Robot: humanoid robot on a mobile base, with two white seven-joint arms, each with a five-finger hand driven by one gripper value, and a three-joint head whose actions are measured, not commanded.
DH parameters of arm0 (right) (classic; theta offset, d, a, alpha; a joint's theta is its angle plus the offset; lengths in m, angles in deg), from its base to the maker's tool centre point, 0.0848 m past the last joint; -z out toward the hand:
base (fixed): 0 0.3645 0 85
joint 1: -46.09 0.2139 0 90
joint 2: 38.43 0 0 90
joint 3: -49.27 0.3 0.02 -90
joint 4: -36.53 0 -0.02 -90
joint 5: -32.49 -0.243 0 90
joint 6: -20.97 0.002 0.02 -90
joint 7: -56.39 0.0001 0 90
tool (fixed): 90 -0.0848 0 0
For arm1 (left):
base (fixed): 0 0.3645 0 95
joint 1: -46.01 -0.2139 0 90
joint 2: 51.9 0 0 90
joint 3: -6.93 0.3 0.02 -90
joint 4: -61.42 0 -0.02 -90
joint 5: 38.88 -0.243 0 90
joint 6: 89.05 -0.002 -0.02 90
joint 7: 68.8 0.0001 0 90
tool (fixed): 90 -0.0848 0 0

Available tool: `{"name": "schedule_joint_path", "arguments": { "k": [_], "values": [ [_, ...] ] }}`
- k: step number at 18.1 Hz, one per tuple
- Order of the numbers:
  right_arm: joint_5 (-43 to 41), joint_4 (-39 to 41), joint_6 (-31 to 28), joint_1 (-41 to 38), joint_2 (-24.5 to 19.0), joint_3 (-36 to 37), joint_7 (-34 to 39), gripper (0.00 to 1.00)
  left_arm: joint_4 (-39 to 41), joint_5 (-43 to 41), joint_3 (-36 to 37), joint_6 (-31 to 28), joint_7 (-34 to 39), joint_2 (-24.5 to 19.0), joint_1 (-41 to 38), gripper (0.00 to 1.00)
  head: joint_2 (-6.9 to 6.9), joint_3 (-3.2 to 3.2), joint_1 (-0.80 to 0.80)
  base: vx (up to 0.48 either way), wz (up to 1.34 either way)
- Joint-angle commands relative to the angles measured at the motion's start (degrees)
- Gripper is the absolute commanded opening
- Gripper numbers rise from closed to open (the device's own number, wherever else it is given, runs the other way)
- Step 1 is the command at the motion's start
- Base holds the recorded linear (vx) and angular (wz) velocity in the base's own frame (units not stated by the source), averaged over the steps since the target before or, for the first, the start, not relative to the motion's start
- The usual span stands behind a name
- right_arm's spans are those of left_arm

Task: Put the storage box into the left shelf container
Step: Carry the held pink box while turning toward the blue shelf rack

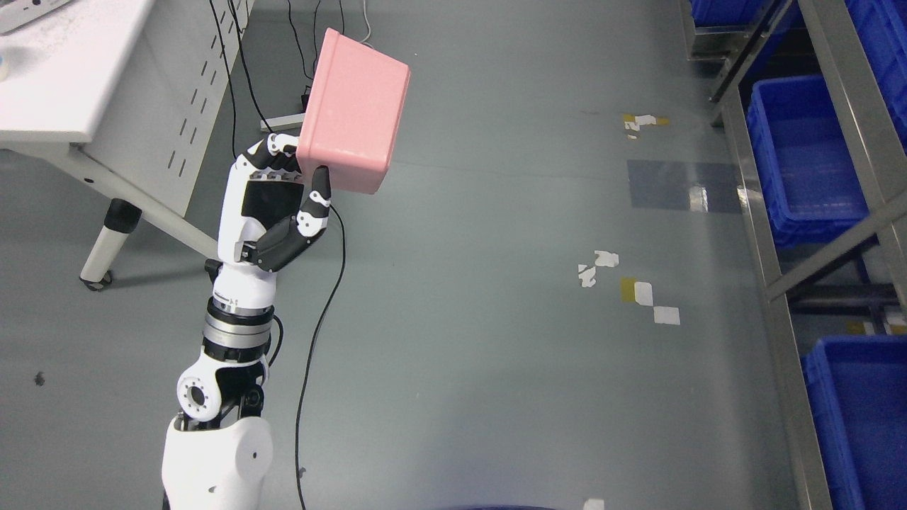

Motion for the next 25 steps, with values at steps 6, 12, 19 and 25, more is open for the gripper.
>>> {"name": "schedule_joint_path", "arguments": {
  "k": [6, 12, 19, 25],
  "values": [
    [-1.2, 1.0, 0.0, 0.2, 1.0, 0.0, 0.0, 1.00, -0.4, 0.0, 0.6, 2.4, -0.2, -1.0, -5.7, 0.02, 0.00, 0.00, 0.00, 0.438, 0.02],
    [-1.2, 1.0, 0.0, 0.3, 1.0, 0.0, 0.0, 1.00, -0.9, 0.0, 0.2, 2.4, -0.2, -1.0, -5.8, 0.02, 0.00, 0.00, 0.00, 0.461, -0.16],
    [-1.2, 1.0, 0.0, 0.3, 1.0, 0.0, 0.0, 1.00, -1.4, 0.0, 0.8, 2.6, -0.3, -1.0, -6.7, 0.03, 0.00, 0.00, 0.00, 0.435, -0.19],
    [-1.2, 1.0, 0.0, 0.2, 1.0, 0.0, 0.0, 1.00, -4.9, -0.1, 3.0, 2.7, -2.0, -1.0, -6.7, 0.03, 0.00, 0.00, 0.00, 0.439, 0.01]
  ]
}}
